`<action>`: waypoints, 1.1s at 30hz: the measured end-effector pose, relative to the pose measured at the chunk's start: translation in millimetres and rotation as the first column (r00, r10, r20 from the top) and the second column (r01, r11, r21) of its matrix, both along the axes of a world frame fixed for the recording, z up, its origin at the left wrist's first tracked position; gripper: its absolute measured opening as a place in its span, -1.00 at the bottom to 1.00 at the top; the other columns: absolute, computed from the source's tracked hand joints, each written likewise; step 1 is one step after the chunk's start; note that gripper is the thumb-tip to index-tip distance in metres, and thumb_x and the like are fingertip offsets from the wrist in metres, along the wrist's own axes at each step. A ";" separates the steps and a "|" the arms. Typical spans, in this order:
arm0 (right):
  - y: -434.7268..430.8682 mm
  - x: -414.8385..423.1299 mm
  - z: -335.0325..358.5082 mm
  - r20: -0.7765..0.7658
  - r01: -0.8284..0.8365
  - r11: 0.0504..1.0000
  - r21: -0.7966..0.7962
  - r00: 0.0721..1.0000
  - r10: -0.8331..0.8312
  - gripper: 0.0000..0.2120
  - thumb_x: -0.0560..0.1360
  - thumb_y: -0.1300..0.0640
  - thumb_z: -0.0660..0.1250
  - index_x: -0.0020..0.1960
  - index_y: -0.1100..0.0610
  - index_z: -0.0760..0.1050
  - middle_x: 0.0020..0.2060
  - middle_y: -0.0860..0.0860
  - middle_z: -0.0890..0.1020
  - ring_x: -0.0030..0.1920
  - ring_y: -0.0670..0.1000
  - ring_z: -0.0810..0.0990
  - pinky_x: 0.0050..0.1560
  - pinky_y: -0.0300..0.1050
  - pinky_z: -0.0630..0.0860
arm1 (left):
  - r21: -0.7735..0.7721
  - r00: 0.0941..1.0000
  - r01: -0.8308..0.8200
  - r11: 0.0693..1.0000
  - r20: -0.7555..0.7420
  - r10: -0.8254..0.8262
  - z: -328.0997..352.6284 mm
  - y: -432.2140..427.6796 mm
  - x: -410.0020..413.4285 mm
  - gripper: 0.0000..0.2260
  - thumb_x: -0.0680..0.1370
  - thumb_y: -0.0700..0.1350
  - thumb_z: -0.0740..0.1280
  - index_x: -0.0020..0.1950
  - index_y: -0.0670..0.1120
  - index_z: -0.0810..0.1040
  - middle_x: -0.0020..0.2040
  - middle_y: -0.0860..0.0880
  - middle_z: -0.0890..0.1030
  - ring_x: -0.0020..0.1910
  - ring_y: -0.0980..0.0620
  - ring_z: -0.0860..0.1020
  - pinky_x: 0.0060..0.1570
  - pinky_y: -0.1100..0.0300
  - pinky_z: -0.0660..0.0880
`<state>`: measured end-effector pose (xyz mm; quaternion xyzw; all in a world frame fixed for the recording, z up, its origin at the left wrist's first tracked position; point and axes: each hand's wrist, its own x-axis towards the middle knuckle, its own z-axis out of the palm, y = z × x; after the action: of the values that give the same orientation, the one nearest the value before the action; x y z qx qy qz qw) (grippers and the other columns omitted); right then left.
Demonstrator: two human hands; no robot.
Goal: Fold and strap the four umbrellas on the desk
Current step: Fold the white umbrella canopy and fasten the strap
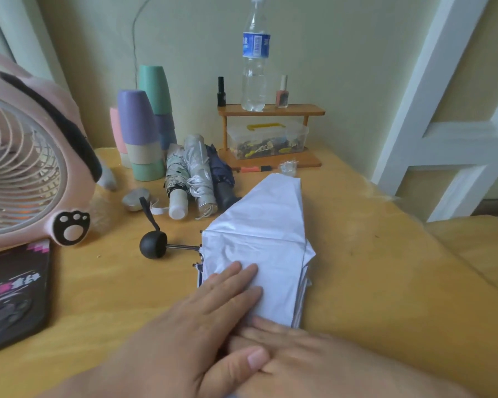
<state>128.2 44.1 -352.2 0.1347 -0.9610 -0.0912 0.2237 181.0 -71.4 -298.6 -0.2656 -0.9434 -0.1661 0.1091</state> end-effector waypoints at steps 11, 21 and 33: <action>123.5 -64.8 127.2 0.162 0.120 0.141 -0.983 0.926 0.341 -0.93 0.56 0.29 0.36 -0.03 0.21 0.63 -0.35 0.08 0.69 -0.28 0.11 0.66 -0.26 -0.04 0.55 | -0.428 0.881 0.083 0.900 -0.391 -0.267 -28.4 -14.3 -11.3 -0.57 0.70 0.16 0.06 0.56 0.15 0.37 0.56 -0.04 0.37 0.50 -0.08 0.39 0.43 -0.08 0.36; 83.7 -154.1 133.4 0.486 0.520 0.032 -0.853 0.771 0.411 -0.70 0.55 0.14 0.34 0.25 0.21 0.58 -0.04 0.13 0.73 -0.13 0.12 0.70 -0.25 -0.13 0.56 | -0.454 0.855 0.144 0.879 -0.391 -0.342 -34.4 -14.6 -8.0 -0.60 0.76 0.03 -0.14 0.52 0.09 0.32 0.49 0.09 0.47 0.41 -0.02 0.50 0.28 0.04 0.53; 68.1 -158.6 172.6 0.389 0.451 -0.011 -0.893 0.781 0.488 -0.62 0.54 0.30 0.33 0.36 0.25 0.52 0.16 0.19 0.68 0.03 0.16 0.68 -0.09 -0.06 0.62 | -0.472 0.936 0.176 0.864 -0.190 -0.295 -23.3 -15.2 -6.9 -0.56 0.75 0.04 -0.24 0.43 0.12 0.34 0.41 0.17 0.53 0.33 0.04 0.57 0.22 0.15 0.56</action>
<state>-30.5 112.3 -179.6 -0.0309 -0.7332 0.6745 -0.0813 174.1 -86.6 -321.9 -0.4168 -0.8940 0.0789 0.1444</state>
